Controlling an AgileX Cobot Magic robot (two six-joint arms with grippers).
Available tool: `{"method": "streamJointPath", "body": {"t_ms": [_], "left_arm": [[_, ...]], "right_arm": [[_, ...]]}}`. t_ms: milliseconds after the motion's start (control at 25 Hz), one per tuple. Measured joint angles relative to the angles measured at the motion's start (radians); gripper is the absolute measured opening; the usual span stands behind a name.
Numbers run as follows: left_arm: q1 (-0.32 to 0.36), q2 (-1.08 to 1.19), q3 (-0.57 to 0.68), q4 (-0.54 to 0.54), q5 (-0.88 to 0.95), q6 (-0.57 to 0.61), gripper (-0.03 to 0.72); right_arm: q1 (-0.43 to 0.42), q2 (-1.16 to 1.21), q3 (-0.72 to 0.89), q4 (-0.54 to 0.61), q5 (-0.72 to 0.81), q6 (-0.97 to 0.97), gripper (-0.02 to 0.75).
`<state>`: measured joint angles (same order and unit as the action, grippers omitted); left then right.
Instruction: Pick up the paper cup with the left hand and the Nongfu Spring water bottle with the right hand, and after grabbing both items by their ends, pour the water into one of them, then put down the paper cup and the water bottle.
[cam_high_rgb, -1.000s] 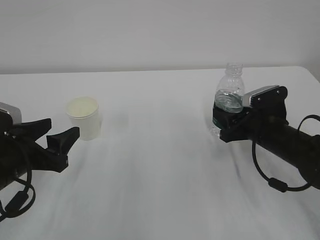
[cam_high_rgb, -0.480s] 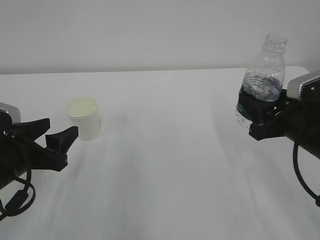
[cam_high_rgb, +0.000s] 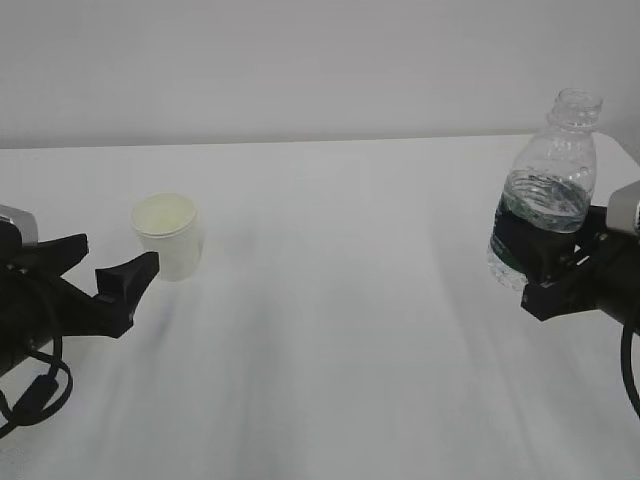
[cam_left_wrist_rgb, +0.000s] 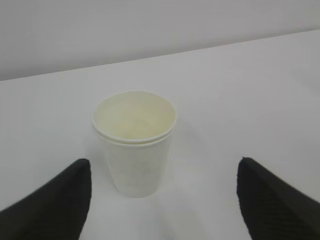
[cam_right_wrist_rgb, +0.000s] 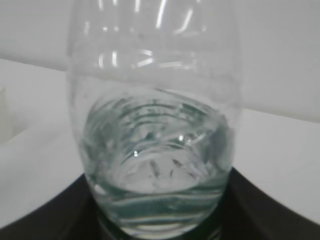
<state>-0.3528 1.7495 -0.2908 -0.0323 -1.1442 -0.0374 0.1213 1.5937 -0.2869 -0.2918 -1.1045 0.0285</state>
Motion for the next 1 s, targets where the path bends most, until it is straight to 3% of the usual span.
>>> {"method": "streamJointPath", "body": {"t_ms": [440, 1000], "left_arm": [[0.000, 0.203, -0.094, -0.008, 0.000, 0.000, 0.593], [0.000, 0.305, -0.246, -0.010, 0.000, 0.000, 0.590]], "right_arm": [[0.000, 0.000, 0.006, -0.018, 0.000, 0.000, 0.428], [0.000, 0.000, 0.006, -0.018, 0.000, -0.008, 0.428]]}}
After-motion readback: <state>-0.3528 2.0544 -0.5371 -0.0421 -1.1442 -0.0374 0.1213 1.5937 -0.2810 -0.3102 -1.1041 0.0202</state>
